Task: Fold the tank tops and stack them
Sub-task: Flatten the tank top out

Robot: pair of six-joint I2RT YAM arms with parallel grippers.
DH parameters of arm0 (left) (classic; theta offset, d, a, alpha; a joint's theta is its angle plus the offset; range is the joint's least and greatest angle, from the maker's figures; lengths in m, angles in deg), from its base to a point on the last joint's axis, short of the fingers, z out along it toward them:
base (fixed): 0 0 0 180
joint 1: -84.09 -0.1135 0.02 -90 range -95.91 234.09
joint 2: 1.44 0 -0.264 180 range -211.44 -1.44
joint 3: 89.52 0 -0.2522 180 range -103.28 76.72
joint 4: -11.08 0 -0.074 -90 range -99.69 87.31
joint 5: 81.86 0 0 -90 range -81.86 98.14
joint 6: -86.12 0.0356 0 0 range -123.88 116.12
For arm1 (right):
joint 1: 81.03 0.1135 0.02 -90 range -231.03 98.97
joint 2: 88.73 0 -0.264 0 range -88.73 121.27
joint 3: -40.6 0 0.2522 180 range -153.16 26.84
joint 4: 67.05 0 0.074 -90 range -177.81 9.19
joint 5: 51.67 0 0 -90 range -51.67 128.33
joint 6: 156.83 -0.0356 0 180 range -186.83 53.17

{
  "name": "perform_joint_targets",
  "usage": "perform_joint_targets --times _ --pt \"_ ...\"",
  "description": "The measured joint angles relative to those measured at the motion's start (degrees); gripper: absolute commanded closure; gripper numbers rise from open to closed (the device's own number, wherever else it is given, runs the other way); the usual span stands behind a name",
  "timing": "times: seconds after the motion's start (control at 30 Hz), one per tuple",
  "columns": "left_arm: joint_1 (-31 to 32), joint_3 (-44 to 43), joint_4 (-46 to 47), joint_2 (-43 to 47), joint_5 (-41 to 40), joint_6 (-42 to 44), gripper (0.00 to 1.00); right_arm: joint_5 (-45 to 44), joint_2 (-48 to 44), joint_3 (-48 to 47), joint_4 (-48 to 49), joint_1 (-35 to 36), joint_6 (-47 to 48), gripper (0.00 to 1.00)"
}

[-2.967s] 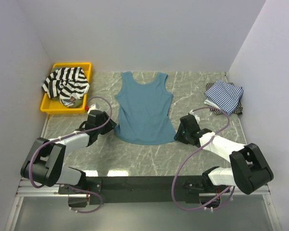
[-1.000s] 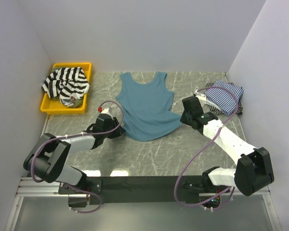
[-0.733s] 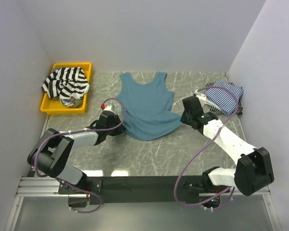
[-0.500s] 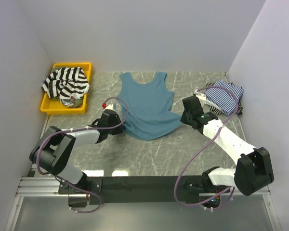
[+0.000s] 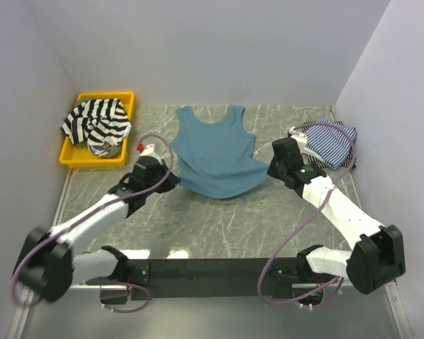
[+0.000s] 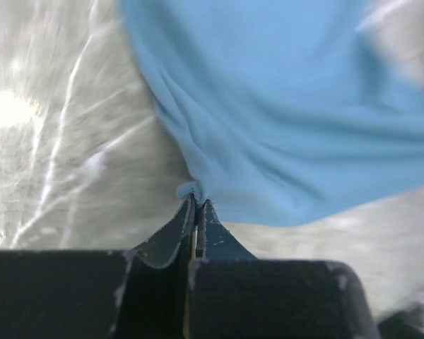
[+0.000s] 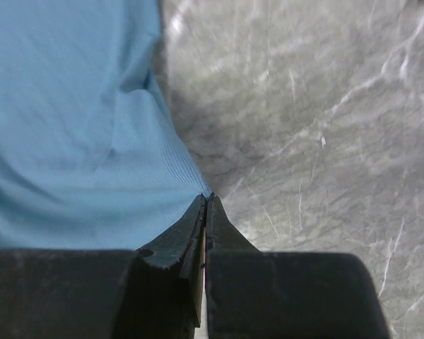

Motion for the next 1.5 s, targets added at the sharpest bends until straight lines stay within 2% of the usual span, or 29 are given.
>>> perform_joint_targets --times 0.13,0.33,0.47,0.63,0.8,0.93,1.03,1.17,1.23,1.4,1.5 --pt "0.0 -3.6 -6.3 14.4 -0.5 -2.8 1.0 -0.1 -4.7 -2.7 -1.8 -0.4 0.6 1.0" --pt "0.0 -13.0 -13.7 28.0 -2.7 -6.4 0.99 -0.4 -12.2 -11.5 -6.1 -0.6 2.3 1.0" --pt "0.0 -20.9 -16.8 31.0 -3.9 -7.7 1.0 -0.3 -15.5 -21.4 -8.2 -0.6 4.1 1.0" --pt "0.0 -30.8 -16.3 30.4 -5.1 -8.6 0.99 0.5 -16.8 -37.4 -9.7 -0.6 7.0 1.0" --pt "0.2 -37.1 -13.2 27.5 -6.8 -9.9 0.99 2.1 -14.3 -50.9 -9.4 -0.6 8.7 1.0" --pt "0.3 -39.2 -9.6 23.1 -10.0 -10.9 0.99 3.7 -10.9 -55.0 -7.0 -0.6 9.7 1.0" --pt "0.3 -39.8 -6.6 18.6 -12.7 -11.2 0.99 4.9 -5.1 -56.4 -6.1 -0.8 10.5 1.0" --pt "-1.0 -43.0 -3.7 9.7 -14.9 -11.3 0.99 7.8 7.3 -61.7 -4.8 -2.4 11.6 1.0" --pt "-4.0 -47.5 -2.8 3.0 -13.0 -11.5 0.99 10.1 14.8 -66.4 -4.8 -3.8 11.7 1.0" --pt "-12.3 -63.0 -2.2 -12.5 -5.5 -11.9 0.99 14.8 34.2 -85.7 -7.8 -8.2 11.4 1.0" --pt "-14.8 -68.1 -2.9 -16.5 -2.5 -11.8 0.99 16.7 36.2 -87.1 -7.9 -10.4 10.7 1.0"
